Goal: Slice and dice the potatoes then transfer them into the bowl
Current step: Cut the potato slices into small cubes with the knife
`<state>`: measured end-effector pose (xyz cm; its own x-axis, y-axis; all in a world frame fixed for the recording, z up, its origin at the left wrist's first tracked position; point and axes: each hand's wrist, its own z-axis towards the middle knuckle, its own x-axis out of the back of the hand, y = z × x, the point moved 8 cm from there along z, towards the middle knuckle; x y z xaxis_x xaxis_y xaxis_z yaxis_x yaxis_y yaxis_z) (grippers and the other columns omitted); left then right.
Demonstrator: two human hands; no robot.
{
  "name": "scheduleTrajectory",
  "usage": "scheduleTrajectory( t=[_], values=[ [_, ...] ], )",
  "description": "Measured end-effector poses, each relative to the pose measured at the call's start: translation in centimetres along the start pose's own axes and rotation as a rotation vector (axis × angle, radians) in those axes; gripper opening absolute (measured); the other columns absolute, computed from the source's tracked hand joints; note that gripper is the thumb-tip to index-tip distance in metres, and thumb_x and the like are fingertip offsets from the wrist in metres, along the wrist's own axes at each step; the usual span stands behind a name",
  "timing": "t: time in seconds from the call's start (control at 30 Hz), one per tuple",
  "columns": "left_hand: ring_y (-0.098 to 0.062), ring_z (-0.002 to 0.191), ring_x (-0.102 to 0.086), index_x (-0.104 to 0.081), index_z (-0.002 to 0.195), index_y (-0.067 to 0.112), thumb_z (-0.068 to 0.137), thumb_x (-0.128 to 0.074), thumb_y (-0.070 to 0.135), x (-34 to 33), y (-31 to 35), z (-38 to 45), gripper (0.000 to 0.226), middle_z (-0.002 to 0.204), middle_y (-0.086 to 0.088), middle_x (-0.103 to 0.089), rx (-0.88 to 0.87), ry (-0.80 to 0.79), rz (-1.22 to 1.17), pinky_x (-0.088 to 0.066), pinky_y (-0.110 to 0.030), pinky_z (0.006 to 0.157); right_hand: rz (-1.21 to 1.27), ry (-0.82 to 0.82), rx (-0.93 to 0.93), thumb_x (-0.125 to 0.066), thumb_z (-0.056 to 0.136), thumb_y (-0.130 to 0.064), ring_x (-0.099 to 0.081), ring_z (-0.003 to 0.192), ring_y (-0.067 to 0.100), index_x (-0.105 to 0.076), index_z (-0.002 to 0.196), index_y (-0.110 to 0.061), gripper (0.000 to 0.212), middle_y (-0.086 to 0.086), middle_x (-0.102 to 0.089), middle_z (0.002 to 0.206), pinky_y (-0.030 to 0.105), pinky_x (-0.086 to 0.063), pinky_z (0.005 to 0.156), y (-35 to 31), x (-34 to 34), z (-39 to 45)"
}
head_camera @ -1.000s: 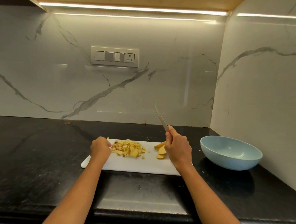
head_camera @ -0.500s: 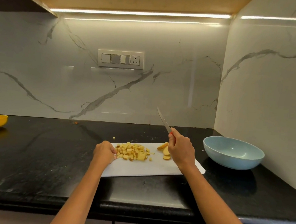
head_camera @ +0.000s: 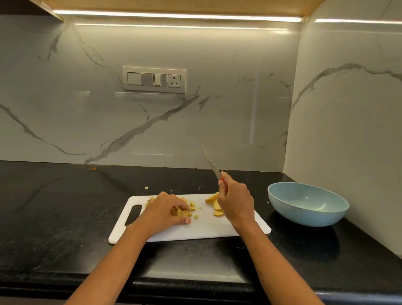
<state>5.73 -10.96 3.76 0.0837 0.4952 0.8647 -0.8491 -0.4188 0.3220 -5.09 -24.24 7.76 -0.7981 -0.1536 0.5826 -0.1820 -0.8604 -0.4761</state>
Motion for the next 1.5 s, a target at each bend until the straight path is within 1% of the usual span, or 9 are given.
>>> scheduleTrajectory(
  t=[0.23, 0.33, 0.47, 0.7, 0.83, 1.03, 1.2, 1.33, 1.5],
  values=[
    [-0.009, 0.094, -0.042, -0.055, 0.092, 0.026, 0.085, -0.064, 0.027, 0.3, 1.5, 0.4, 0.011, 0.097, 0.01, -0.057, -0.075, 0.054, 0.054, -0.026, -0.027, 0.077, 0.008, 0.01, 0.009, -0.037, 0.101, -0.024, -0.063, 0.071, 0.017, -0.049, 0.134, -0.011, 0.037, 0.008, -0.068, 0.088, 0.024, -0.05, 0.063, 0.0, 0.0, 0.0],
    [-0.013, 0.092, -0.05, -0.058, 0.094, 0.023, 0.089, -0.059, 0.018, 0.4, 1.3, 1.0, 0.007, 0.093, 0.004, -0.061, -0.064, 0.076, -0.041, -0.036, -0.027, 0.079, 0.006, 0.017, 0.01, -0.037, 0.101, -0.024, -0.063, 0.071, 0.016, -0.049, 0.133, -0.011, 0.037, 0.007, -0.068, 0.088, 0.025, -0.05, 0.064, 0.1, 0.0, 0.1],
    [-0.017, 0.097, -0.058, -0.059, 0.115, 0.016, 0.092, -0.051, 0.007, 1.0, 0.7, 1.5, 0.025, 0.103, -0.003, -0.067, -0.006, 0.143, -0.114, -0.046, -0.029, 0.086, 0.002, 0.015, 0.009, -0.037, 0.101, -0.024, -0.063, 0.071, 0.015, -0.05, 0.133, -0.011, 0.037, 0.007, -0.068, 0.089, 0.02, -0.047, 0.061, 0.2, -0.2, 0.3],
    [-0.012, 0.094, -0.057, -0.064, 0.106, 0.02, 0.09, -0.058, 0.026, 1.3, 0.2, 0.8, 0.018, 0.097, 0.003, -0.066, -0.012, 0.181, -0.122, -0.046, -0.039, 0.091, -0.008, 0.037, -0.012, -0.037, 0.101, -0.024, -0.063, 0.069, 0.017, -0.053, 0.129, -0.01, 0.035, 0.007, -0.068, 0.085, 0.027, -0.051, 0.064, 0.8, -0.1, 0.5],
    [-0.008, 0.099, -0.054, -0.065, 0.105, 0.029, 0.08, -0.067, 0.039, 1.0, 0.5, 0.2, 0.027, 0.099, 0.012, -0.067, -0.018, 0.112, 0.015, -0.033, -0.029, 0.086, -0.022, 0.029, -0.001, -0.037, 0.101, -0.024, -0.058, 0.065, 0.014, -0.052, 0.13, -0.011, 0.035, 0.007, -0.067, 0.083, 0.02, -0.044, 0.057, 0.7, 0.0, 0.2],
    [-0.01, 0.103, -0.052, -0.065, 0.105, 0.029, 0.087, -0.061, 0.021, 0.6, 0.6, 0.1, 0.02, 0.099, 0.011, -0.068, -0.022, 0.132, 0.027, -0.026, -0.025, 0.08, -0.014, 0.032, -0.009, -0.038, 0.101, -0.024, -0.062, 0.068, 0.017, -0.052, 0.13, -0.011, 0.035, 0.007, -0.068, 0.085, 0.027, -0.051, 0.063, 0.7, 0.1, 0.1],
    [-0.012, 0.101, -0.054, -0.065, 0.111, 0.024, 0.092, -0.052, 0.007, 0.2, 1.4, 0.5, 0.028, 0.103, 0.005, -0.068, -0.047, 0.136, 0.016, -0.032, -0.024, 0.085, -0.011, 0.04, -0.004, -0.038, 0.101, -0.024, -0.063, 0.07, 0.017, -0.05, 0.133, -0.011, 0.037, 0.008, -0.069, 0.088, 0.026, -0.051, 0.063, 0.6, 0.2, 0.1],
    [-0.013, 0.107, -0.051, -0.065, 0.109, 0.024, 0.093, -0.053, 0.022, 0.8, 2.1, 0.3, 0.02, 0.108, 0.006, -0.067, -0.09, 0.195, -0.042, -0.032, -0.032, 0.089, -0.013, 0.036, -0.007, -0.038, 0.101, -0.024, -0.062, 0.071, 0.016, -0.05, 0.133, -0.011, 0.037, 0.007, -0.069, 0.089, 0.023, -0.048, 0.063, 0.7, 0.2, 0.1],
    [-0.012, 0.115, -0.043, -0.067, 0.104, 0.028, 0.088, -0.058, 0.037, -0.7, 3.1, 0.6, 0.02, 0.117, 0.011, -0.061, -0.137, 0.059, 0.081, -0.028, -0.032, 0.09, -0.014, 0.038, -0.007, -0.038, 0.101, -0.025, -0.062, 0.072, 0.014, -0.049, 0.135, -0.012, 0.038, 0.006, -0.069, 0.092, 0.018, -0.046, 0.061, 0.8, -0.1, 0.2]
  ],
)
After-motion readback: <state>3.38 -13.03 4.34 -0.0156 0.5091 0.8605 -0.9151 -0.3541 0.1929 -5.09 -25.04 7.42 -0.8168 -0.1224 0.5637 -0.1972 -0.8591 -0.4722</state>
